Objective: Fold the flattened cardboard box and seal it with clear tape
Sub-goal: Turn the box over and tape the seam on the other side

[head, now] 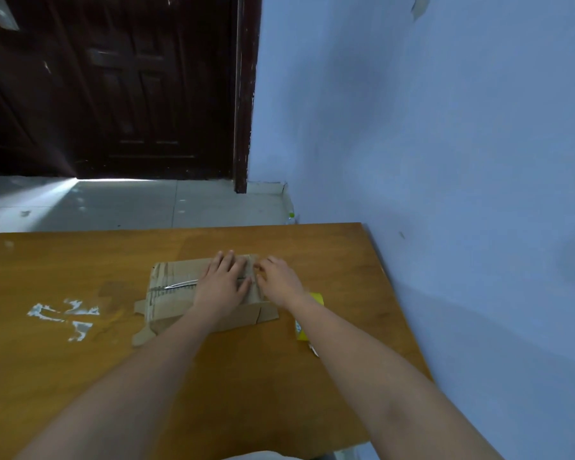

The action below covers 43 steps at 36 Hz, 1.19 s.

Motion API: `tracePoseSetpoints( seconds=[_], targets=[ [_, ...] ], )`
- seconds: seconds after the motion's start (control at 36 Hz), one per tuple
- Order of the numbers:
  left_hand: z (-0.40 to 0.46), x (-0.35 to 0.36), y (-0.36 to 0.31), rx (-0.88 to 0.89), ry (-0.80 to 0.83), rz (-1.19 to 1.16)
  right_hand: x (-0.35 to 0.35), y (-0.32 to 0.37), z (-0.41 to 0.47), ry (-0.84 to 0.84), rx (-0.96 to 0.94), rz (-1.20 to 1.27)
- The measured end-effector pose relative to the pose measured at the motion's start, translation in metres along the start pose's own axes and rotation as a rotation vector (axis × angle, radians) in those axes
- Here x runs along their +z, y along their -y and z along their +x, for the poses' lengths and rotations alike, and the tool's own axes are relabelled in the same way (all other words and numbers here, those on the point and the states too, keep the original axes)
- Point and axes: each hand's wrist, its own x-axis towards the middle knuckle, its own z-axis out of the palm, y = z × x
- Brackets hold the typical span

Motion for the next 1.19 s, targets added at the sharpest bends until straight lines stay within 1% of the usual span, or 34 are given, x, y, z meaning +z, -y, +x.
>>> tracePoseSetpoints(
  seconds=[0.25, 0.39, 0.58, 0.81, 0.92, 1.08, 1.19],
  targets=[
    [0.000, 0.000, 0.003, 0.010, 0.021, 0.004, -0.002, 0.005, 0.000, 0.026, 0.039, 0.037],
    [0.001, 0.004, 0.005, 0.018, 0.010, 0.007, -0.004, 0.000, -0.012, 0.016, -0.027, -0.087],
    [0.000, 0.005, 0.005, 0.024, 0.003, 0.009, 0.000, -0.006, -0.027, 0.024, -0.101, -0.181],
    [0.000, 0.004, 0.005, 0.019, 0.004, -0.014, -0.003, -0.004, -0.026, -0.007, -0.163, -0.286],
    [0.000, 0.006, 0.005, 0.015, -0.004, -0.002, -0.006, -0.002, -0.022, 0.001, -0.149, -0.300],
    [-0.002, 0.006, 0.005, 0.024, -0.013, -0.014, -0.010, 0.002, -0.013, 0.063, -0.114, -0.268],
    [-0.003, 0.005, 0.004, 0.023, -0.020, -0.014, -0.012, 0.005, -0.004, 0.089, -0.102, -0.300]
  ],
)
